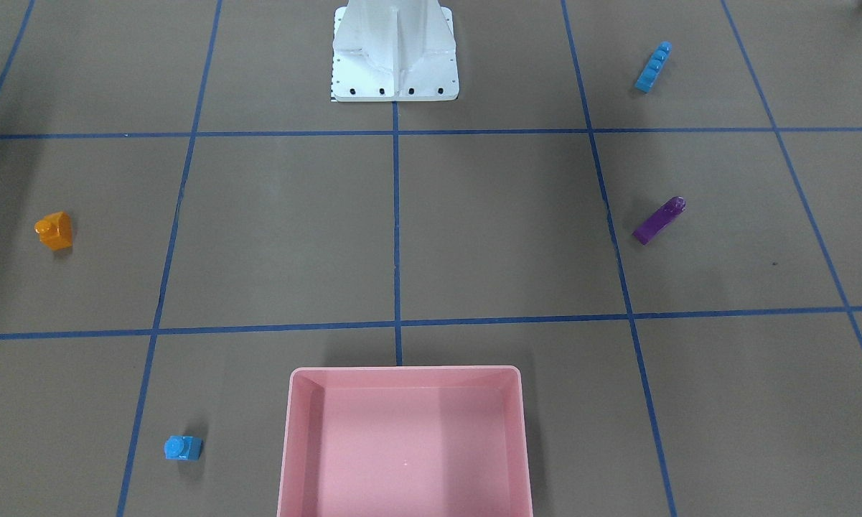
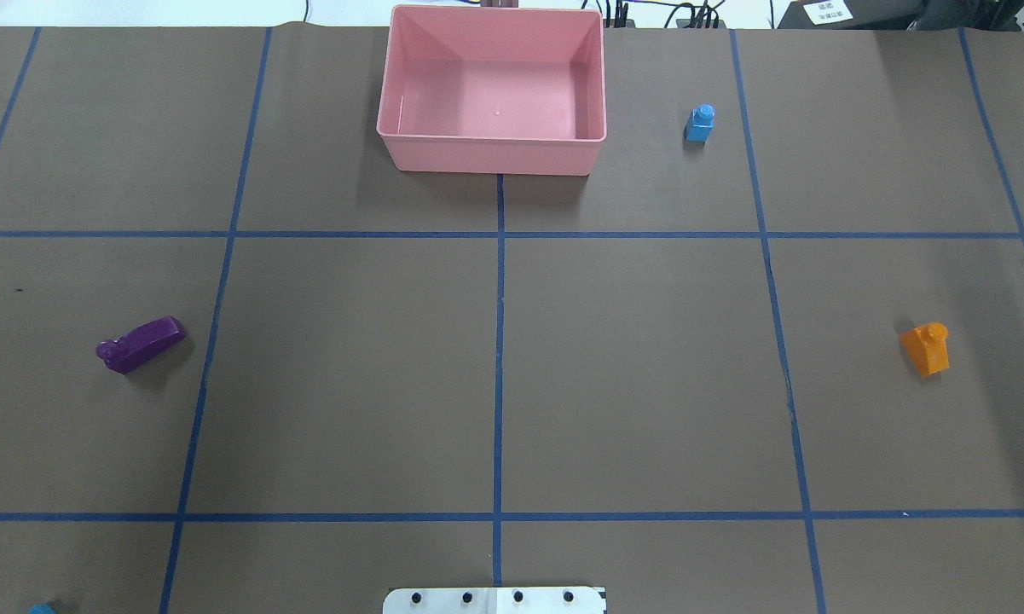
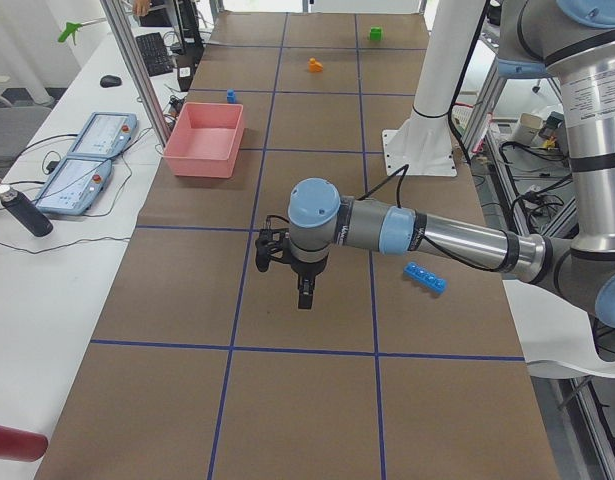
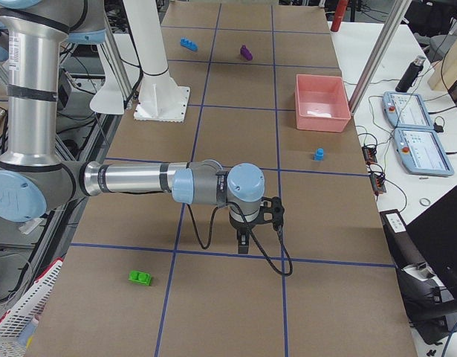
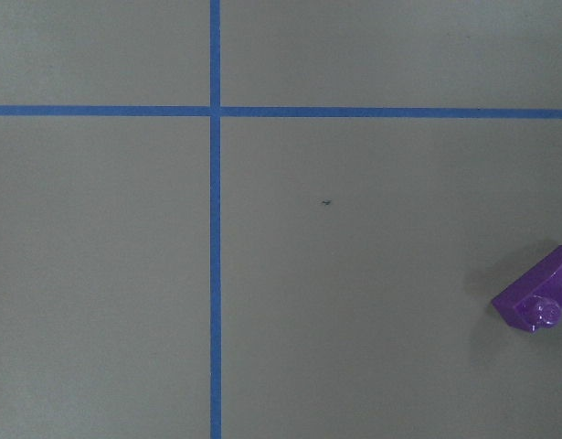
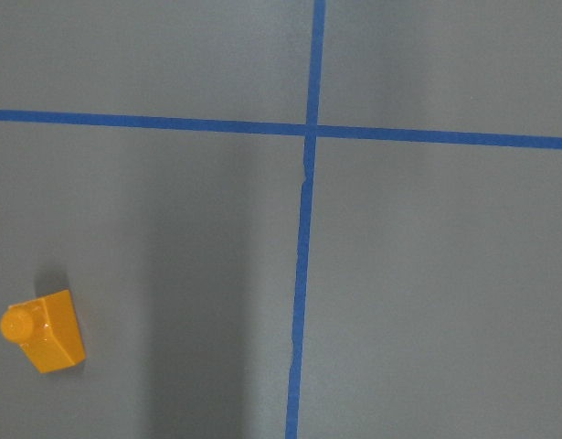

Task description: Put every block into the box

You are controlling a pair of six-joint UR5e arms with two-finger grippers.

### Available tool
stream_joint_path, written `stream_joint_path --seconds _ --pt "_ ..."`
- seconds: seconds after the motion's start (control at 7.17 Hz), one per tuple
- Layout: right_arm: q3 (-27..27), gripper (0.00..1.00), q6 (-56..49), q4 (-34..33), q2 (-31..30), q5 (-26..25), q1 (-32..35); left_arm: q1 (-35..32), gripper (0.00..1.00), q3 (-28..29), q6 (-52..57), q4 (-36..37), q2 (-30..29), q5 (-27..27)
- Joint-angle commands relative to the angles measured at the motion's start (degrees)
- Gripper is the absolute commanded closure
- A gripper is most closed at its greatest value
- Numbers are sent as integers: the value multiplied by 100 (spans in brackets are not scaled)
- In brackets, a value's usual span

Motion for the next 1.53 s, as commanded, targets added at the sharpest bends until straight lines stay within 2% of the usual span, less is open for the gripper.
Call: stream_joint_path --seconds 0.0,0.14,0.28,0.56,0.7,0.84,1.12,1.4 --pt "-18 0 14 86 -11 61 -4 50 0 -31 2 -31 14 -71" --pt "-27 0 -21 243 -20 62 -22 337 0 -22 -120 -388 5 -437" --pt "-18 0 -21 332 -28 70 -74 766 0 -22 -565 -914 -4 -484" --pt "-18 0 -21 682 -63 70 -240 2065 0 -153 -2187 -1872 -4 -389" --pt "-36 0 -4 771 -64 70 -328 2480 0 -215 -2265 -2051 5 -318" --pt "-36 0 31 781 -64 79 -347 2833 0 -320 -2240 -2079 5 48" --pt "-105 0 40 781 -64 437 -426 4987 0 -558 -2195 -2062 319 1660" --pt "-167 0 49 781 -64 554 -583 6450 1 -646 -2431 -2131 863 1844"
